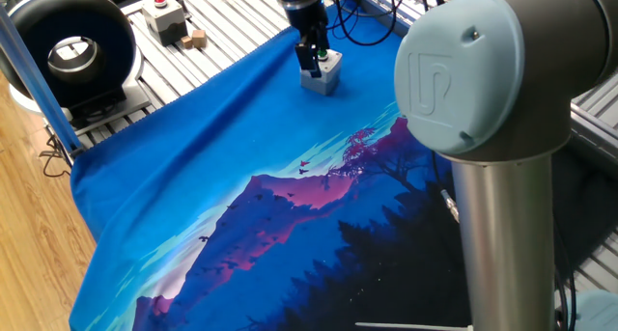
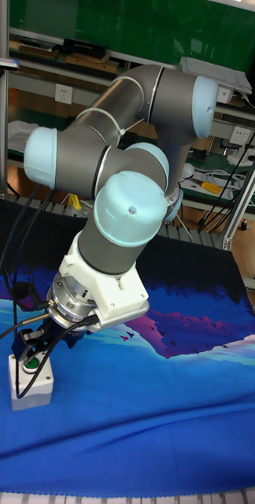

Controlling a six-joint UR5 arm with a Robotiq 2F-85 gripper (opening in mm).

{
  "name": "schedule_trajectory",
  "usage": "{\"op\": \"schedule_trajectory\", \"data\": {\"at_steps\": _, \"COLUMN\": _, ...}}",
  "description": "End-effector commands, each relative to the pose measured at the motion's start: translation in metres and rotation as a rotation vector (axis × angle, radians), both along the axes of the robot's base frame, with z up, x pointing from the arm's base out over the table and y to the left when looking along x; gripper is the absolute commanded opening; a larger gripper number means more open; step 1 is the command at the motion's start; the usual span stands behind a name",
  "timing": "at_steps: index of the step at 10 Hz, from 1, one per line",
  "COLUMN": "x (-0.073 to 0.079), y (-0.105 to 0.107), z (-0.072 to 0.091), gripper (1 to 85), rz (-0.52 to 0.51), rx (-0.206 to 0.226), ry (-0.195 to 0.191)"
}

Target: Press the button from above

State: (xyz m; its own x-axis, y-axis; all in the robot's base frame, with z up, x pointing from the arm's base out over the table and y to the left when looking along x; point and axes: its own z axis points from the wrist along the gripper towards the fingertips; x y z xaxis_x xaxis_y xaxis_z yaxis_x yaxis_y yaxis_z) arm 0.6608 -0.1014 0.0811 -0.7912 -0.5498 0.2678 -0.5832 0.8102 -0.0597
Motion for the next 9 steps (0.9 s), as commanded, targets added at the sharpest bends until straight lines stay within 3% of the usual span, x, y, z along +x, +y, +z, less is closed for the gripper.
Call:
{"op": "schedule_trajectory", "data": {"at_steps": 1, "x": 0.001, "y": 0.005, "z": 0.015, "gripper": 77.7, "rz": -0.007, "rx": 0.021, "ry": 0.009}}
{"op": "schedule_trajectory", "data": {"at_steps": 4, "x": 0.004, "y": 0.005, "z": 0.018, "gripper": 77.7, "rz": -0.003, "rx": 0.029, "ry": 0.004}}
{"op": "schedule_trajectory", "data": {"at_steps": 6, "x": 0.009, "y": 0.017, "z": 0.016, "gripper": 76.7, "rz": -0.027, "rx": 0.073, "ry": -0.022}}
{"op": "schedule_trajectory", "data": {"at_steps": 8, "x": 0.011, "y": 0.016, "z": 0.016, "gripper": 75.7, "rz": -0.028, "rx": 0.067, "ry": -0.033}}
{"op": "schedule_trajectory", "data": {"at_steps": 9, "x": 0.014, "y": 0.024, "z": 0.017, "gripper": 75.0, "rz": -0.044, "rx": 0.094, "ry": -0.045}}
